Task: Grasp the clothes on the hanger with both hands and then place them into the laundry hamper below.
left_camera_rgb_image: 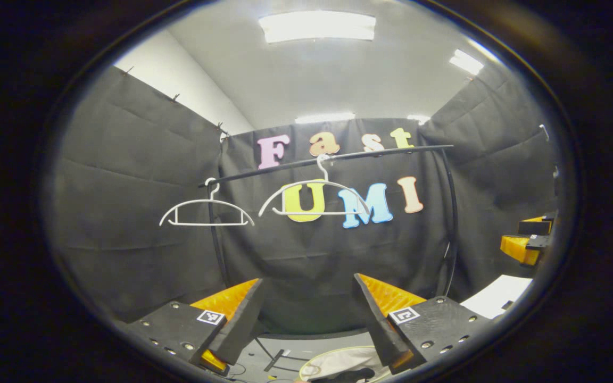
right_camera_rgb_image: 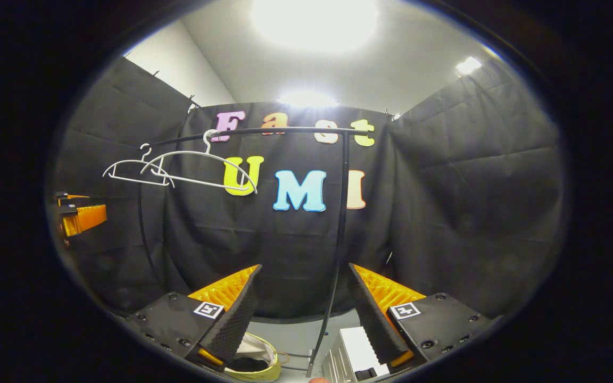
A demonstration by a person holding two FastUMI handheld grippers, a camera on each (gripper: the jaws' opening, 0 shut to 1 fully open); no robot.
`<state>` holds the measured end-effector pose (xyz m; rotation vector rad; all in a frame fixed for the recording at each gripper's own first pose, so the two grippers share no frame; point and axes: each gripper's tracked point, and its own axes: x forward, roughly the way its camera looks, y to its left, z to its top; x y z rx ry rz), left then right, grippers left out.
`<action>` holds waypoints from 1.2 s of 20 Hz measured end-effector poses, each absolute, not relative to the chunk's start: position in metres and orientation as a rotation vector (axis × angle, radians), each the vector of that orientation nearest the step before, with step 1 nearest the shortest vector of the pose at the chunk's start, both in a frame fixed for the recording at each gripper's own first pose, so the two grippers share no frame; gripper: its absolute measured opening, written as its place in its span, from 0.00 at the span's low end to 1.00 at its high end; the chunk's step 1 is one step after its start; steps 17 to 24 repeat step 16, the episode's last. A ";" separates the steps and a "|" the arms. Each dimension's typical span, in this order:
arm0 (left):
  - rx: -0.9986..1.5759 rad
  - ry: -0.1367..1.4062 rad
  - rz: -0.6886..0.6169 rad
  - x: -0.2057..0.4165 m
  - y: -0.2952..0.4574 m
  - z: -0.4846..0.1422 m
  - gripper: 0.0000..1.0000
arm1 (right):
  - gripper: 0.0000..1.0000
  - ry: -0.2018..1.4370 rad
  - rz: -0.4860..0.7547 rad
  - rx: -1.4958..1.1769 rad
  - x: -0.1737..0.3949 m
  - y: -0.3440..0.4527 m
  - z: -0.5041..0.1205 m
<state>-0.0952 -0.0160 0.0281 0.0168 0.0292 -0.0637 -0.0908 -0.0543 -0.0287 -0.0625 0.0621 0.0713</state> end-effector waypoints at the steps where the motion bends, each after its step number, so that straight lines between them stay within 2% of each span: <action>1: 0.014 0.028 -0.060 -0.097 -0.015 0.031 0.96 | 0.97 0.056 0.076 -0.057 -0.091 -0.054 -0.028; 24: 0.005 0.012 -0.043 -0.094 -0.014 0.034 0.96 | 0.97 0.048 0.102 -0.046 -0.080 -0.052 -0.026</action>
